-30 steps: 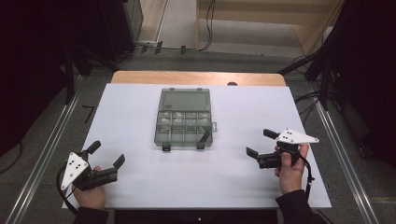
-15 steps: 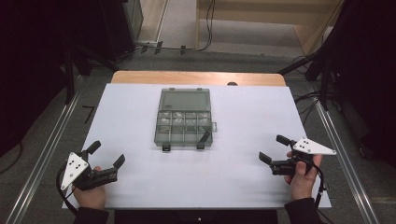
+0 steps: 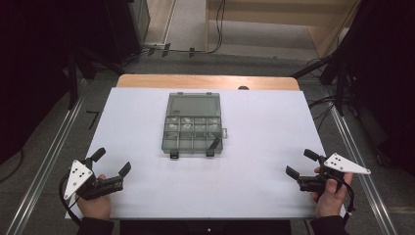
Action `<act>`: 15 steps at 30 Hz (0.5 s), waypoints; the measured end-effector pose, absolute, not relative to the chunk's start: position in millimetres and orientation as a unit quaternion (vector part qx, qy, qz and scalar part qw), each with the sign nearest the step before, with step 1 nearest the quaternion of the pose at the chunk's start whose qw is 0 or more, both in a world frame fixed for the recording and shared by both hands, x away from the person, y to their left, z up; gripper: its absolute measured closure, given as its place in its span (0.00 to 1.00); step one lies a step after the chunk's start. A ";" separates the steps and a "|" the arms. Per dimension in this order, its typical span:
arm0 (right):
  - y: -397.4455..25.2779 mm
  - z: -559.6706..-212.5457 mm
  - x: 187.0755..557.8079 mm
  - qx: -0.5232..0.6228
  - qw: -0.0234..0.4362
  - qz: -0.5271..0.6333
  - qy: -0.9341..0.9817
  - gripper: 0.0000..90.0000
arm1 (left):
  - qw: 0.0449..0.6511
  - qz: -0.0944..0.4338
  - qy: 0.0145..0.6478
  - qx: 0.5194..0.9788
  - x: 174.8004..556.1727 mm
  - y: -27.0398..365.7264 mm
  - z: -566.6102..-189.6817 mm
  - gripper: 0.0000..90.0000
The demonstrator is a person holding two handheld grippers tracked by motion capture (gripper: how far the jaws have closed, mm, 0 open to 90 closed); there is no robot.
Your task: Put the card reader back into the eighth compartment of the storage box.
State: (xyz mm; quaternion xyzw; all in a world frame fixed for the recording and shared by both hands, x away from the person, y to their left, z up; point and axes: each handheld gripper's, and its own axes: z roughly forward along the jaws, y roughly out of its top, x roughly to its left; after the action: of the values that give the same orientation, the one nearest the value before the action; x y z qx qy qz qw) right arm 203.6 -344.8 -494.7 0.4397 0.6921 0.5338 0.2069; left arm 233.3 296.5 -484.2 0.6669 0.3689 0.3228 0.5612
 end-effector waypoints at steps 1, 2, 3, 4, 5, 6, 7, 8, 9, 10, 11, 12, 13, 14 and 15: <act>-346.6 -495.7 201.9 0.443 0.206 0.533 0.691 0.00 | 0.561 0.323 0.369 0.667 233.3 296.5 -484.2 0.03; -348.5 -496.7 200.7 0.445 0.208 0.533 0.689 0.00 | 0.561 0.323 0.369 0.667 233.2 296.5 -484.2 0.03; -350.5 -497.5 199.3 0.443 0.208 0.537 0.687 0.00 | 0.562 0.324 0.368 0.666 233.2 296.6 -484.2 0.02; -352.1 -498.0 197.5 0.444 0.207 0.538 0.686 0.00 | 0.562 0.323 0.369 0.666 233.2 296.7 -484.2 0.03; -353.8 -498.6 196.3 0.442 0.209 0.538 0.687 0.00 | 0.561 0.323 0.369 0.667 233.2 296.7 -484.2 0.02; -355.1 -499.3 195.2 0.442 0.211 0.538 0.686 0.00 | 0.561 0.323 0.369 0.666 233.2 296.5 -484.2 0.03; -356.7 -500.0 194.1 0.439 0.212 0.539 0.687 0.00 | 0.561 0.323 0.369 0.667 233.2 296.5 -484.2 0.03; -358.2 -500.6 192.7 0.439 0.213 0.539 0.686 0.00 | 0.562 0.323 0.368 0.666 233.1 296.6 -484.3 0.03; -359.9 -501.4 191.7 0.440 0.217 0.541 0.683 0.00 | 0.562 0.323 0.368 0.666 233.1 296.7 -484.3 0.03; -361.8 -502.1 190.2 0.440 0.216 0.544 0.681 0.00 | 0.562 0.323 0.369 0.666 233.2 296.9 -484.2 0.02; -363.7 -502.9 188.4 0.441 0.218 0.545 0.679 0.00 | 0.562 0.323 0.369 0.666 233.2 297.0 -484.2 0.03; -365.7 -503.7 186.6 0.442 0.221 0.545 0.678 0.00 | 0.563 0.323 0.369 0.666 233.2 297.0 -484.2 0.03; -367.8 -504.6 185.1 0.442 0.223 0.545 0.677 0.00 | 0.563 0.323 0.369 0.665 233.2 297.0 -484.2 0.02; -370.1 -505.5 183.8 0.444 0.224 0.546 0.675 0.00 | 0.563 0.323 0.369 0.666 233.3 296.9 -484.2 0.03; -371.8 -506.4 182.7 0.447 0.225 0.547 0.671 0.00 | 0.562 0.322 0.369 0.666 233.4 296.8 -484.1 0.03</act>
State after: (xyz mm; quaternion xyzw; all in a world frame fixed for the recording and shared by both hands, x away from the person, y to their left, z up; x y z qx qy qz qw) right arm 182.7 -371.8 -506.4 0.4469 0.6714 0.5468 0.2245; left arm 233.4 296.8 -484.1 0.6664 0.3685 0.3223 0.5623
